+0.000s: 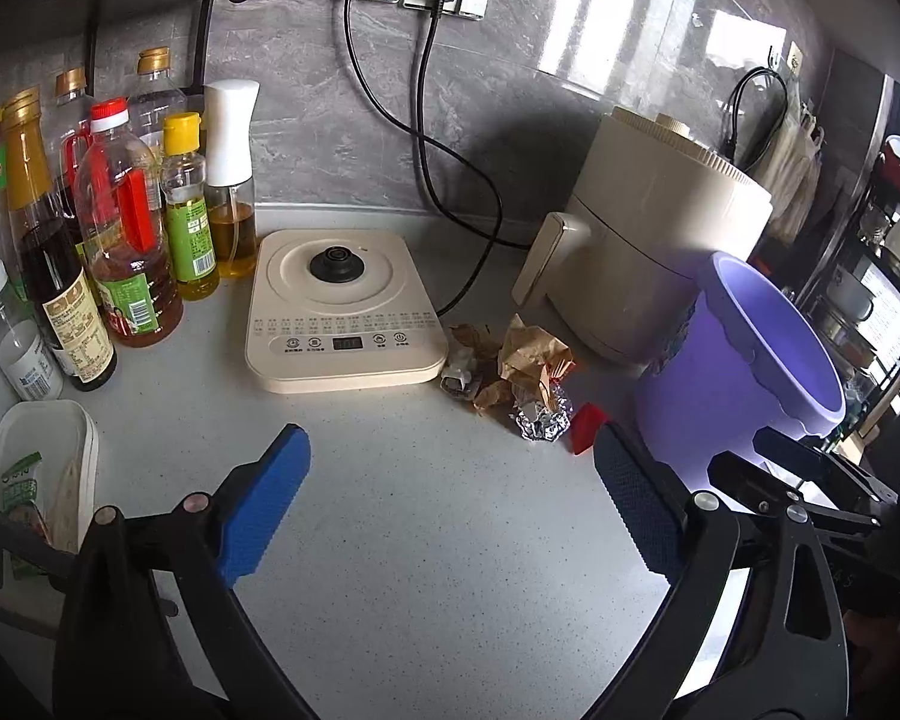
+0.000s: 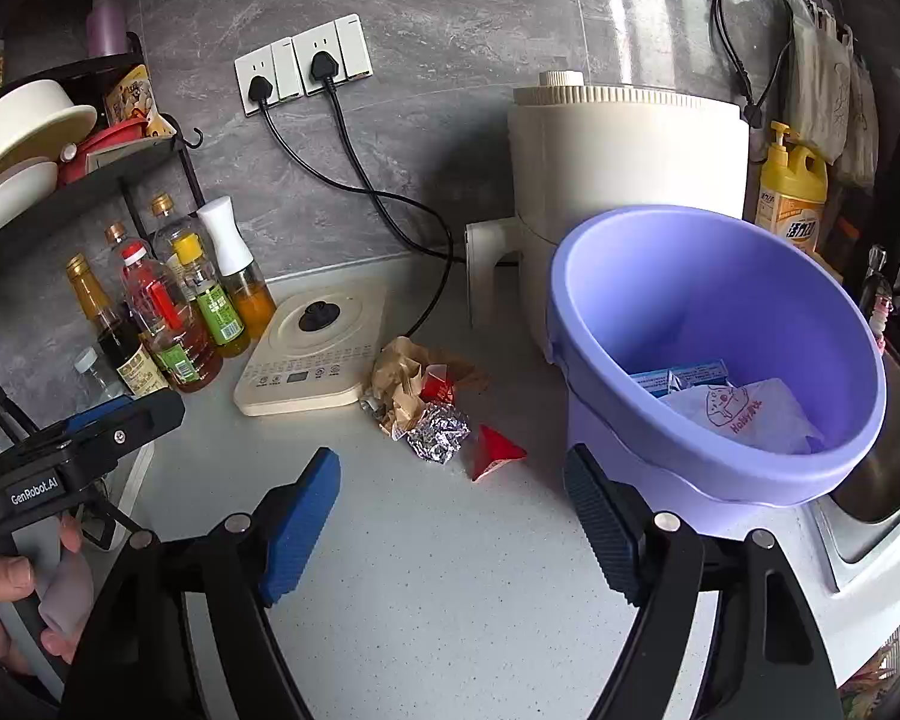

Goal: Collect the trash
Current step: 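Move both tools back toward the brown paper and foil on the counter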

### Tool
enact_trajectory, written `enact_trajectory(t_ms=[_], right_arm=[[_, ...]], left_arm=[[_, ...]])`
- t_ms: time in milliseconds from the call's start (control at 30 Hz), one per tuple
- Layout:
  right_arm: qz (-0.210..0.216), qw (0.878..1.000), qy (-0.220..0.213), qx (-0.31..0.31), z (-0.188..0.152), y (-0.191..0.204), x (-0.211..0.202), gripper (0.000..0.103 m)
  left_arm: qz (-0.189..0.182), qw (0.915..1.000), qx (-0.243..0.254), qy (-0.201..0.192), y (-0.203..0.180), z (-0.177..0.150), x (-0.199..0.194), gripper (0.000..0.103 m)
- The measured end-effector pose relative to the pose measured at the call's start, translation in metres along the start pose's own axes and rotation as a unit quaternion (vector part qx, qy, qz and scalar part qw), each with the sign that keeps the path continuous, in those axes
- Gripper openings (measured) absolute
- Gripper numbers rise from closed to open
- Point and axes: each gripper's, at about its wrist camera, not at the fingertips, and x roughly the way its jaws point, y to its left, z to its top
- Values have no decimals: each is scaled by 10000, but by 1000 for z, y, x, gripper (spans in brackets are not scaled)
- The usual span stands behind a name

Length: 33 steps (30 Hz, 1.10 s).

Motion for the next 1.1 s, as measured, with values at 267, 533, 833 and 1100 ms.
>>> enact_trajectory(t_ms=[267,533,833,1100], right_arm=[[-46,9993,319,-168,-23,-1,27,70],[-142,9988,447,-152,-26,-3,40,64],[-334,9976,603,-37,-30,-17,45,55],[-310,9980,473,-282,-25,-12,58,54]], left_arm=[[-176,9993,1,323,6,-11,30,78],[-483,9966,54,666,1,-14,73,64],[-762,9951,99,620,-10,10,111,61],[-1190,9911,251,543,-23,39,139,63]])
